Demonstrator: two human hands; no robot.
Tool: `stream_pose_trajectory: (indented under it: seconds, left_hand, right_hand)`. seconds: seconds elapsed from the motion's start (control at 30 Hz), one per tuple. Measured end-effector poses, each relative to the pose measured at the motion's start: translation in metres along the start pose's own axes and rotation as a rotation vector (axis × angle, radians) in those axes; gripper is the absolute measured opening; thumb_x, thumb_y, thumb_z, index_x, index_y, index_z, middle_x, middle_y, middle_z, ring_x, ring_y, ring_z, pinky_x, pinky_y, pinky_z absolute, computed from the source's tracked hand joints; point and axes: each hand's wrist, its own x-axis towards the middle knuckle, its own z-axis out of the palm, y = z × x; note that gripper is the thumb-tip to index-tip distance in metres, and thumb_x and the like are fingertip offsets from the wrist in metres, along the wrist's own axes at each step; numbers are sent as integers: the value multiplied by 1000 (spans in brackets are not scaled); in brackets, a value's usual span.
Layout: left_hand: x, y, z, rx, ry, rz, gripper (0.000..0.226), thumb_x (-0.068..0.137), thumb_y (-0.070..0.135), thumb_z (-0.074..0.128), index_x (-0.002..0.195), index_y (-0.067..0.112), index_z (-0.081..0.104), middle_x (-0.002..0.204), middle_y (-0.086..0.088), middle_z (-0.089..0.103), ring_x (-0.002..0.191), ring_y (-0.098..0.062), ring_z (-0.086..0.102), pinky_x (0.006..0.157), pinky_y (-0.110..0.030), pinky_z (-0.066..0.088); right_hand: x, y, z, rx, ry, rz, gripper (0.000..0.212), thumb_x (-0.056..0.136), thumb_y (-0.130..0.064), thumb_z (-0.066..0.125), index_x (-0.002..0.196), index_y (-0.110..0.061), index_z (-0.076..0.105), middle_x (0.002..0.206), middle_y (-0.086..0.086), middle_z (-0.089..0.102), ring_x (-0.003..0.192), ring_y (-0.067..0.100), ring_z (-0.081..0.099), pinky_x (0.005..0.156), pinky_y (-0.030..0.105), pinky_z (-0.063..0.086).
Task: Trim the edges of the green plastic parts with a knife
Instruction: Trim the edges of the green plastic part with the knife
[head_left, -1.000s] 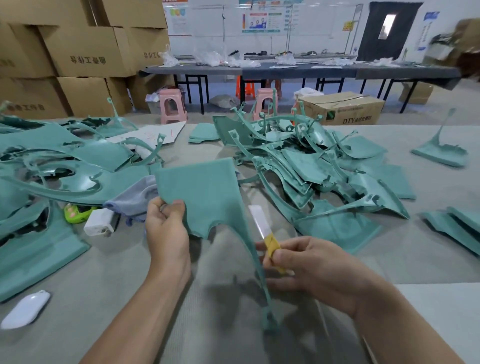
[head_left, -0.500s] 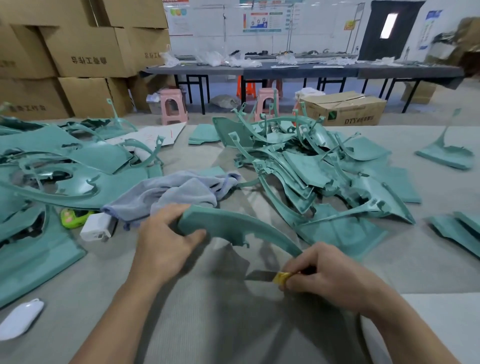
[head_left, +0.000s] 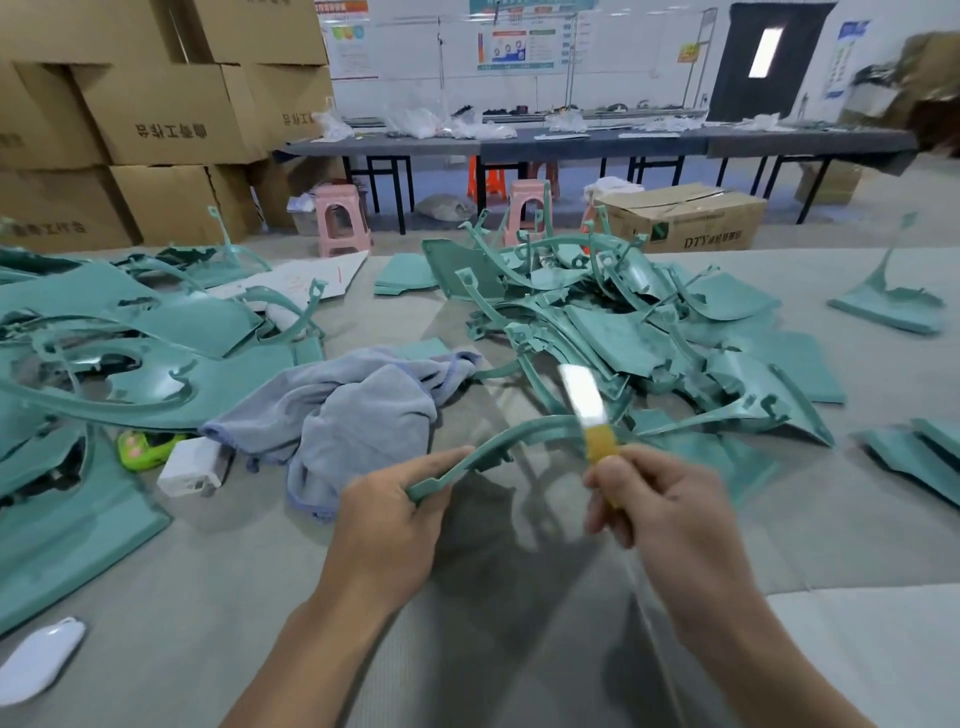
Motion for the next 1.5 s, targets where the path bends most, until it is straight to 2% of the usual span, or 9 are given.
stream_pose_trajectory:
  seconds: [0.17,0.3,0.47,0.63,0.8,0.93,1.07,1.3,1.5]
  left_hand:
    - [1,-4,-1,16,-10,-13,63,93,14,69,94,76,61,70,38,64,64,20,56,57,2,37]
    - [2,-9,-5,8,35,-21,61,90,10,71,94,71,66,68,34,66,61,18,57,56,1,38]
    - [5,-9,-5,17,88,-56,78,86,3,74,85,79,59,74,38,67,67,20,59,58,2,39]
    - [5,-11,-4,3,52,-20,75,88,2,71,90,76,61,68,34,67,60,15,58,54,0,38]
    - [3,-7,-8,39,32,5,68,92,10,72,96,77,60,83,38,69,76,16,64,62,1,41]
    - [2,-3,-11,56,76,6,63,89,13,70,96,75,61,78,42,65,73,24,59,62,5,38]
    - [5,-8,-17,101,146,-112,60,84,8,76,85,68,66,67,28,67,64,7,61,53,-4,39]
    - [10,-14,-22,112,197,-227,42,76,9,82,73,48,65,56,11,61,48,-3,51,43,-13,36]
    - [12,-22,-27,13,252,-283,33,72,10,86,77,37,68,52,16,60,44,-4,47,41,-20,38]
  right_hand:
    - [-5,3,26,-366,-70,-23,27,97,-29,63,70,-26,67,57,-11,67,55,4,57,55,18,40]
    - [11,13,7,-493,168,178,28,92,-28,64,68,-14,66,52,-1,62,58,17,59,61,36,48]
    - [23,16,-25,-606,384,272,44,94,-24,66,53,-9,59,48,3,57,58,29,55,54,36,39]
    - [8,0,1,-316,154,-64,34,93,-18,64,59,-15,60,49,1,59,42,9,45,47,27,39]
    - [-2,-7,28,-230,-152,-120,27,88,-37,57,71,-18,65,54,-3,65,49,7,54,54,25,44]
    - [7,6,12,-467,52,55,30,90,-28,64,64,-13,65,50,-1,59,51,17,56,56,37,45]
    - [18,17,-21,-765,306,336,51,93,-38,58,53,-7,54,55,7,60,60,30,57,55,36,39]
    - [10,5,-1,-450,179,5,36,93,-28,59,63,-9,55,54,4,57,46,14,46,48,36,36]
    - [19,9,5,-573,205,80,45,97,-30,60,57,-9,55,46,1,54,49,19,50,48,36,38]
